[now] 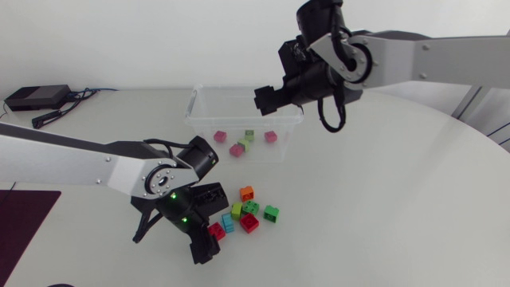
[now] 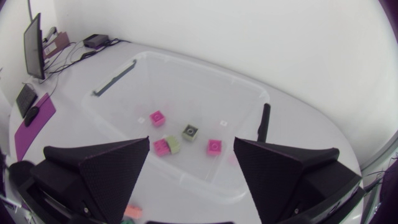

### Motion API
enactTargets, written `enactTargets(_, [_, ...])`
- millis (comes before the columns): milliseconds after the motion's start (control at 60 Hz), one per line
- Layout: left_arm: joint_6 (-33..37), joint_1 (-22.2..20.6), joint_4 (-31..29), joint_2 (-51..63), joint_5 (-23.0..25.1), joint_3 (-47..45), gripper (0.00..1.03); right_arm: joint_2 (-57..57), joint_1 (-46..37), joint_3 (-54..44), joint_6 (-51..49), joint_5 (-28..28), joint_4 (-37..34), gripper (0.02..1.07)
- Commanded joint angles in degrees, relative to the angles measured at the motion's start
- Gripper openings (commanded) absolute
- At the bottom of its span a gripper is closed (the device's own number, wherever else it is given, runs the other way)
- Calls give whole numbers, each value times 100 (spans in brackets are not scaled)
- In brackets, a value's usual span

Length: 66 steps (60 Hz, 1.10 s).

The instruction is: Pick up the duplo bricks and place them in the container

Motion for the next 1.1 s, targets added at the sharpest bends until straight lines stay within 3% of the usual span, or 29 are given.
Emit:
enactTargets(0, [-37, -46, 57, 263, -24, -76, 78, -565, 135, -700, -157, -289, -69, 102])
enactTargets(117, [-37, -46, 145, 377, -24, -41, 57, -1206, 293, -1649, -676, -570, -157, 102])
enactTargets(167, [-37, -37, 233, 421, -24, -50, 36, -1373, 328, -2009, -887, -781, -245, 102])
enactTargets(200, [-37, -28, 259, 430, -24, -58, 28, -1461, 399, -2255, -1071, -869, -298, 102])
enactTargets(233, [-37, -20, 329, 430, -24, -67, 11, -1558, 452, -2492, -1212, -930, -298, 102])
enactTargets(400, [7, -37, 294, 290, -24, -94, 9, -1725, 654, -3134, -1572, -1071, -263, 102])
enactTargets(633, [43, 86, 13, -686, -24, 117, 9, -828, 882, -3363, -2003, -1053, -87, 102])
enactTargets(833, [104, 455, -365, -1627, -24, 706, 9, 7, 865, -3099, -2188, -1062, 168, 97])
enactTargets(1000, [78, 798, -321, -1811, 99, 1155, 9, 305, 865, -2950, -2223, -1080, 247, 92])
enactTargets(1083, [-72, 921, -13, -1811, 169, 1269, 9, 402, 865, -2923, -2223, -1080, 335, 92])
